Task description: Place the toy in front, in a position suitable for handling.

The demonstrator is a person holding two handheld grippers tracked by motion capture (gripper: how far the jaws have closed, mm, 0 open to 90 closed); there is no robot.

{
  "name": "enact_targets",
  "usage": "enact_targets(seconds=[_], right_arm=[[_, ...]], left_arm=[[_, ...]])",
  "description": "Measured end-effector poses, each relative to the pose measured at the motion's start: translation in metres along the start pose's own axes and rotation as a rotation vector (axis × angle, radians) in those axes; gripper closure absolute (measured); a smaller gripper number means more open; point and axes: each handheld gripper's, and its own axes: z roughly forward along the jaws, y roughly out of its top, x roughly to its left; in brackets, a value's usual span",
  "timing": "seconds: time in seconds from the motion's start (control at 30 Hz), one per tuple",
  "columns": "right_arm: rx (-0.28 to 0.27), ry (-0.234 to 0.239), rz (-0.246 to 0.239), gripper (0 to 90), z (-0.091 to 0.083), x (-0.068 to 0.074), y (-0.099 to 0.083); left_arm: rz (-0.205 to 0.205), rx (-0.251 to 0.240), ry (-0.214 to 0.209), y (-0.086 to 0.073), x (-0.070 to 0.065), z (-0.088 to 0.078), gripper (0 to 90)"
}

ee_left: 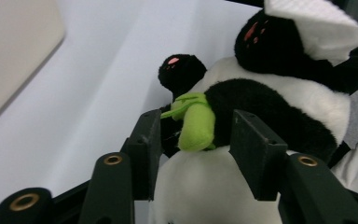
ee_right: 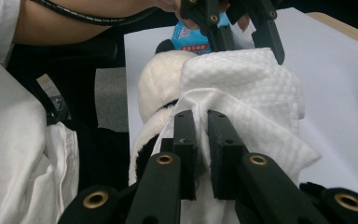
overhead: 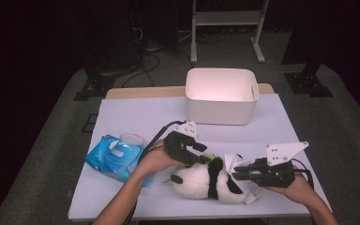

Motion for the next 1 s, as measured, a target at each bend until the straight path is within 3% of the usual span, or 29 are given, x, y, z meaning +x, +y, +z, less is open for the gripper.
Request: enact_targets(seconds=[0.1,0.13,0.2,0.27,0.5,0.73,0.83,0.93,1.0], right_arm=[[-0.004,-0.001,0.003,81.9,-0.001,0.0,-0.001],[-0.005,-0.003,0.003,81.9,-0.001,0.0,-0.001],[-0.005,-0.004,0.001,81.9,-0.001,0.0,-0.001],[-0.011,-0.01,0.001,81.7,-0.002,0.0,-0.001],[-0.043,-0.029,-0.005,81.8,-0.009,-0.002,0.002],[-0.021,-0.05,-0.018,81.8,-0.009,-0.001,0.0],[-0.005,-0.051,-0.005,81.8,-0.004,-0.003,-0.004],[0.017,-0.038,0.004,81.8,0.002,-0.005,-0.009],[-0.019,-0.014,0.003,81.8,-0.001,-0.004,-0.008]], left_arm=[[-0.001,0.017,-0.025,-0.001,0.001,0.008,58.1],[0.015,0.022,-0.039,-0.001,0.001,0.01,63.5],[0.024,0.024,-0.035,0.0,0.0,0.012,75.3],[0.024,0.028,-0.026,0.003,0.002,0.012,78.4],[0.053,0.033,0.013,0.02,0.001,0.009,80.0],[0.089,-0.016,0.053,0.039,-0.004,-0.001,80.0],[0.105,-0.005,0.05,0.041,-0.007,0.001,79.9],[0.117,0.012,0.021,0.037,-0.009,0.009,79.6],[0.114,0.002,-0.007,0.034,-0.01,0.012,79.5]])
